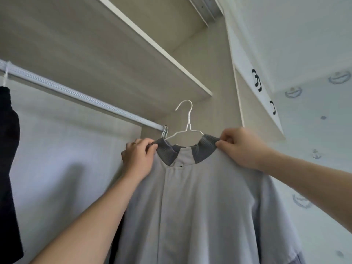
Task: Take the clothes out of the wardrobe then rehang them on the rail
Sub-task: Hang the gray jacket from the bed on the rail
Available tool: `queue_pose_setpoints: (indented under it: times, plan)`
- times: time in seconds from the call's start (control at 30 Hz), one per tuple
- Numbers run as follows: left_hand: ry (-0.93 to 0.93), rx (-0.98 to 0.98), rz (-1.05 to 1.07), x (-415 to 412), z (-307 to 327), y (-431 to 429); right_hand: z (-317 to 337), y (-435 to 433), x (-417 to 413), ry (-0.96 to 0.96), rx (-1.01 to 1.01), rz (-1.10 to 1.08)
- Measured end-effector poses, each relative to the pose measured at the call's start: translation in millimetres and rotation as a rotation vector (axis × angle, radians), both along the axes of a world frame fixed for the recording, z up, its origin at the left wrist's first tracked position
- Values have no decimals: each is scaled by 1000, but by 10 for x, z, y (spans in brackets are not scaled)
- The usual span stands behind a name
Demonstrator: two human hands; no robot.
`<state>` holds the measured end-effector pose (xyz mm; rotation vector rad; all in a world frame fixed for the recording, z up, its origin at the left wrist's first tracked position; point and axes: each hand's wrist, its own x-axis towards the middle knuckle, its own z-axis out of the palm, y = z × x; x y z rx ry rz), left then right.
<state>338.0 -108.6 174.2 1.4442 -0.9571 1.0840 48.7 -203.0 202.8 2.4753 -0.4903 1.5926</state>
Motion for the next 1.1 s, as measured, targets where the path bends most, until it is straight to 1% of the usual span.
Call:
queue_pose_setpoints:
  times: [0.1, 0.17, 0.23, 0.33, 0.5, 0.6, 0.8, 1.0, 1.1]
  plan:
    - [143, -46, 0, 270, 127, 30, 167, 38, 487, -48, 42, 64]
    - [192, -93, -109, 369, 181, 78, 249, 83, 794, -62, 62, 104]
    - [192, -84, -207, 444, 208, 131, 322, 142, 1084, -74, 84, 155]
    - [202, -20, -167, 604, 251, 158, 421, 246, 1503, -85, 102, 215]
    - [214, -69, -147, 1010, 362, 153, 543, 350, 2109, -109, 159, 266]
    - [242, -58, -129, 1273, 426, 137, 606, 354, 2395, -111, 185, 277]
    - [245, -38, -193, 1661, 396, 58, 631, 313, 2751, -91, 210, 252]
    - [240, -5, -234, 1903, 208, -110, 500, 146, 2924, -52, 257, 277]
    - [204, -17, -237, 1982, 169, -209, 452, 55, 2950, -38, 255, 279]
